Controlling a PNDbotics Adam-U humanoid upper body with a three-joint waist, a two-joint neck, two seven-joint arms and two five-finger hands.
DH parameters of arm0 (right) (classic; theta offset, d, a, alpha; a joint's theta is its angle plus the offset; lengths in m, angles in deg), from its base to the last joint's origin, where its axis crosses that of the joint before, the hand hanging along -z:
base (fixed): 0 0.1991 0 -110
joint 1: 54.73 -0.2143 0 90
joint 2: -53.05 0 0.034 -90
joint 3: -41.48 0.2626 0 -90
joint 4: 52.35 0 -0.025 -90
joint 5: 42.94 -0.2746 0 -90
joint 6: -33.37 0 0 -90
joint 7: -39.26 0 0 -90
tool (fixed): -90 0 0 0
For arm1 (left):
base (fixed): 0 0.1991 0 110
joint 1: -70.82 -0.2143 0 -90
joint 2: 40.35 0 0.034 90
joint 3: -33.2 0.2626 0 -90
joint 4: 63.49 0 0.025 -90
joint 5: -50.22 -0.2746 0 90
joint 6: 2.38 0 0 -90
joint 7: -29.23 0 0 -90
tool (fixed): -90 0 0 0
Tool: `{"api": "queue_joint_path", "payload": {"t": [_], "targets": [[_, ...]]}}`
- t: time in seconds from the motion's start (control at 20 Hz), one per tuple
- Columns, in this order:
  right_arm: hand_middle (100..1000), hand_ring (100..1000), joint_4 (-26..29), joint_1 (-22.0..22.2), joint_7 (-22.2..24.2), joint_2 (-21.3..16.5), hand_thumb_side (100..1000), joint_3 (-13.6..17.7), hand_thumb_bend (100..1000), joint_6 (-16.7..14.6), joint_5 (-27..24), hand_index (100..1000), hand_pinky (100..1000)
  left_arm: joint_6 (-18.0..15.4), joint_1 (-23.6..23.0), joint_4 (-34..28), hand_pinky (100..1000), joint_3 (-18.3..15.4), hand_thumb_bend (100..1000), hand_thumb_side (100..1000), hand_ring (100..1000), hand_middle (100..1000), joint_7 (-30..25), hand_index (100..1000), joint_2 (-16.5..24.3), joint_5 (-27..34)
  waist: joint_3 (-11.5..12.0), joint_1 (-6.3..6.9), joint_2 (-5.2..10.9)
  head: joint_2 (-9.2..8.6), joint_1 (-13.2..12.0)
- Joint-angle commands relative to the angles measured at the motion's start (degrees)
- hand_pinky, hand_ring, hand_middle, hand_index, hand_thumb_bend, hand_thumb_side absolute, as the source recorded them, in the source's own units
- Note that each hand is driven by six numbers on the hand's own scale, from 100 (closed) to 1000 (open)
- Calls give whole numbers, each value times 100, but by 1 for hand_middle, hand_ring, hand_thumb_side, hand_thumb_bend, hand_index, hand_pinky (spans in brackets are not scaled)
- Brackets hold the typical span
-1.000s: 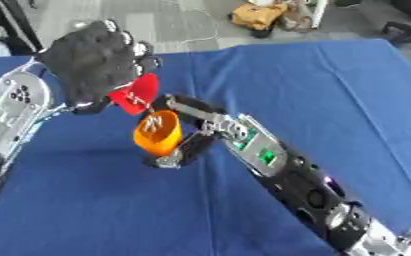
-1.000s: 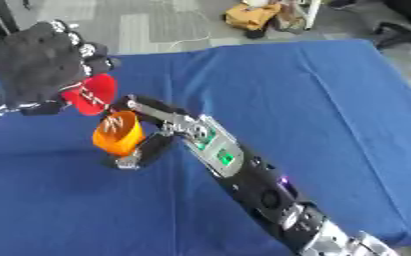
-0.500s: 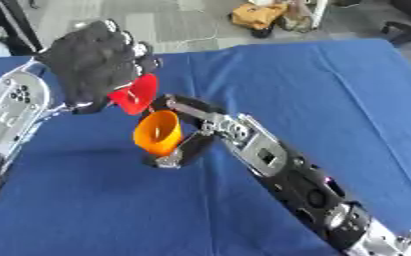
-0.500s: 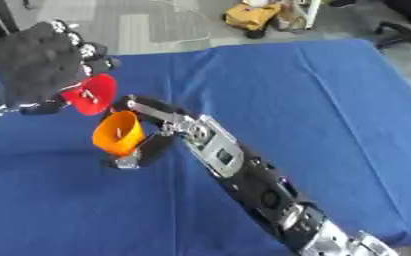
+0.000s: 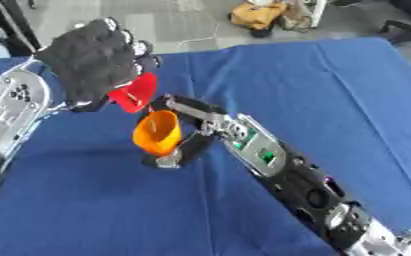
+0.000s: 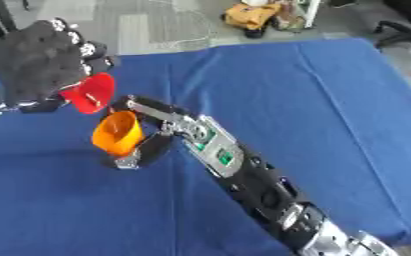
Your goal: Pour the contents of one cup into another cup.
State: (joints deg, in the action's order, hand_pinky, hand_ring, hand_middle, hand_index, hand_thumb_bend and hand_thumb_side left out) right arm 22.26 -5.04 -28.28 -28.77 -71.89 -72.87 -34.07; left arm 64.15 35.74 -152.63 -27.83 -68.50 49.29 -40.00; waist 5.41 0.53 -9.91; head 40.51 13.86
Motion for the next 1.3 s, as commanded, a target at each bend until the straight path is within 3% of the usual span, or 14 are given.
{"api": "queue_joint_path", "payload": {"t": [0.05,1.3], "targets": [[433,401,127,-108,3,-32,150,30,171,6,-53,581,256,-30,144,-82,273,-25,559,100,370,435,9,784,73,-95,-8,2,110,17,17],[433,401,127,-102,2,-40,150,35,171,12,-53,580,253,4,112,-66,278,-91,558,100,373,435,-1,783,75,-298,8,4,116,18,43]]}}
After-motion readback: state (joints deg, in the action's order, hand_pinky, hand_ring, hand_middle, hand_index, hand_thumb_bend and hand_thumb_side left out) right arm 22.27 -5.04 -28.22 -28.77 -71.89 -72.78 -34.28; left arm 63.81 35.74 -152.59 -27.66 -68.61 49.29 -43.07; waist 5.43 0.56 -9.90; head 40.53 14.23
